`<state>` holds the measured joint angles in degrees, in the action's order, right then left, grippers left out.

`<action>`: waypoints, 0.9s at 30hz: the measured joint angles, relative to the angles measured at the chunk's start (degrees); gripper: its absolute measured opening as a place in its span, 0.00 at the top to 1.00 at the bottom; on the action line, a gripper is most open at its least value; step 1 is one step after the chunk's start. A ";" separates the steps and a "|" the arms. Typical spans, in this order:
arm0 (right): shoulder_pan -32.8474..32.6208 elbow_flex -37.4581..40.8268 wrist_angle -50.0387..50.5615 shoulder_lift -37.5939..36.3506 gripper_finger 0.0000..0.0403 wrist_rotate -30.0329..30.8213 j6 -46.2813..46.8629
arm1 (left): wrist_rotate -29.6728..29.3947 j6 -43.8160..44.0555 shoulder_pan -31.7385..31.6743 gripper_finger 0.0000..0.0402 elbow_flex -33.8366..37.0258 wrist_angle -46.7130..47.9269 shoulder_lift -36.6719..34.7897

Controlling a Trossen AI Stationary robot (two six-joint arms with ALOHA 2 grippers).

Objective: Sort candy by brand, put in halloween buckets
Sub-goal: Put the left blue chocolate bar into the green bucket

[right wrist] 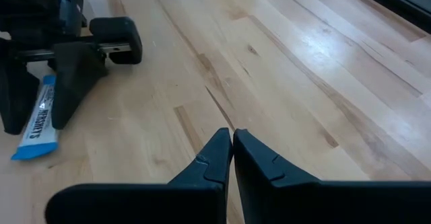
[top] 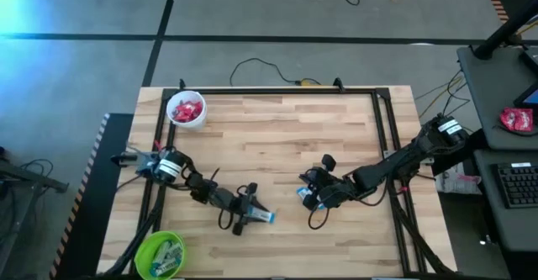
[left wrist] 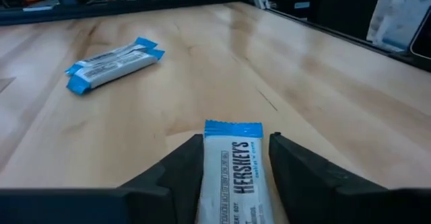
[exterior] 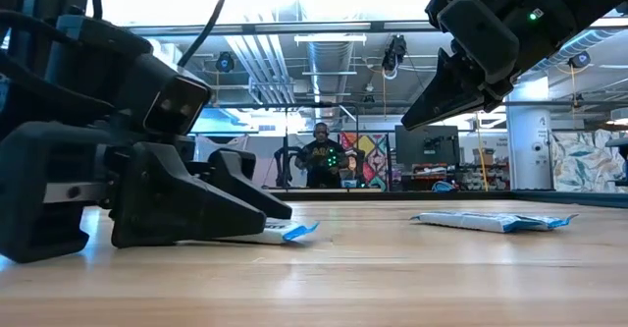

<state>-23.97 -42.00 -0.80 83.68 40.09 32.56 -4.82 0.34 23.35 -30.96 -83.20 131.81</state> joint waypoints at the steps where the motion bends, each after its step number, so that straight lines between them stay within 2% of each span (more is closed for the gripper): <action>1: 0.00 0.00 0.00 -0.01 0.97 -0.01 0.00 | 0.00 -0.06 0.00 0.63 0.02 0.02 0.00; 8: 0.00 0.00 0.01 0.00 0.97 0.00 0.00 | -2.23 0.23 0.23 0.72 -0.55 1.60 -0.05; 14: 0.00 0.00 0.02 0.00 0.97 -0.01 0.00 | -3.87 2.05 0.50 0.74 -0.57 1.72 -0.07; 27: 0.00 0.00 0.02 0.00 0.97 -0.01 0.00 | -4.17 4.48 2.00 0.56 -0.59 2.19 -0.12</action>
<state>-23.97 -42.00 -0.78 83.68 40.07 32.56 -8.99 4.82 25.35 -31.55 -81.01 131.69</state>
